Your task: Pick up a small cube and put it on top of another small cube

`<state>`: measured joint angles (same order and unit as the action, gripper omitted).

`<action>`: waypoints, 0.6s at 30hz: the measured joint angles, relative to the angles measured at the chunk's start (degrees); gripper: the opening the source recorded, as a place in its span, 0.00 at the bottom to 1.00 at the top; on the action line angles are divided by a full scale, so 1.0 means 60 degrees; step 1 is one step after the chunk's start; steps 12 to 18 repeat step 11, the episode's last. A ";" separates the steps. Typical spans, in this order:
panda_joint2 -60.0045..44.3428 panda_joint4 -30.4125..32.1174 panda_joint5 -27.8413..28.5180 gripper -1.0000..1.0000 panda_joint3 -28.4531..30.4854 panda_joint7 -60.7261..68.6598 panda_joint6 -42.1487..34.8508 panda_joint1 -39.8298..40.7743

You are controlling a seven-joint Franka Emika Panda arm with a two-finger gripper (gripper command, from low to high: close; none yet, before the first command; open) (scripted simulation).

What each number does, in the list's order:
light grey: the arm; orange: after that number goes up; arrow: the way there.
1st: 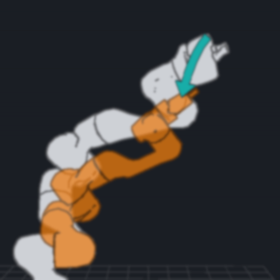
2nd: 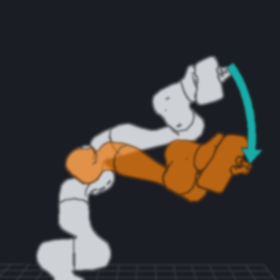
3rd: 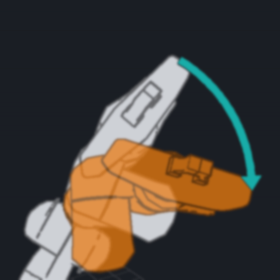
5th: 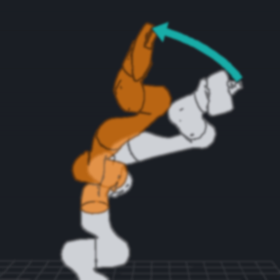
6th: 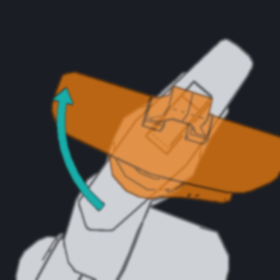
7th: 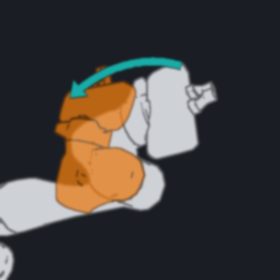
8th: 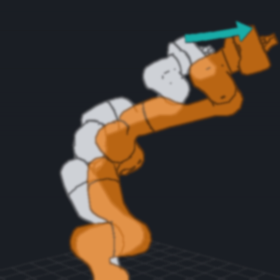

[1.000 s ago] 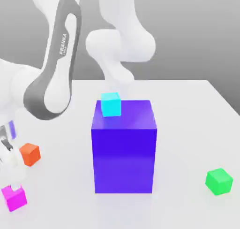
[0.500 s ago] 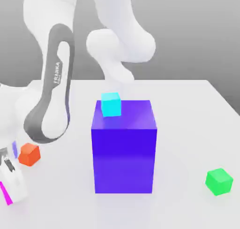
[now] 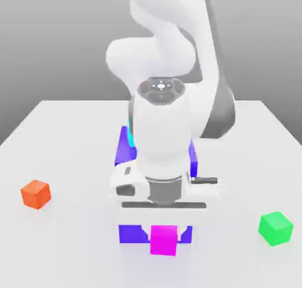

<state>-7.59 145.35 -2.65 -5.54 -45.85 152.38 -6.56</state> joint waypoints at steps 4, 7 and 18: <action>0.0205 0.0278 0.0570 0.00 -0.1117 0.0199 0.0114 -0.1351; -0.0902 -0.0014 0.1768 0.00 -0.1379 -0.0219 0.0881 -0.2479; -0.1158 -0.0068 0.1987 1.00 -0.1328 -0.0317 0.1074 -0.2689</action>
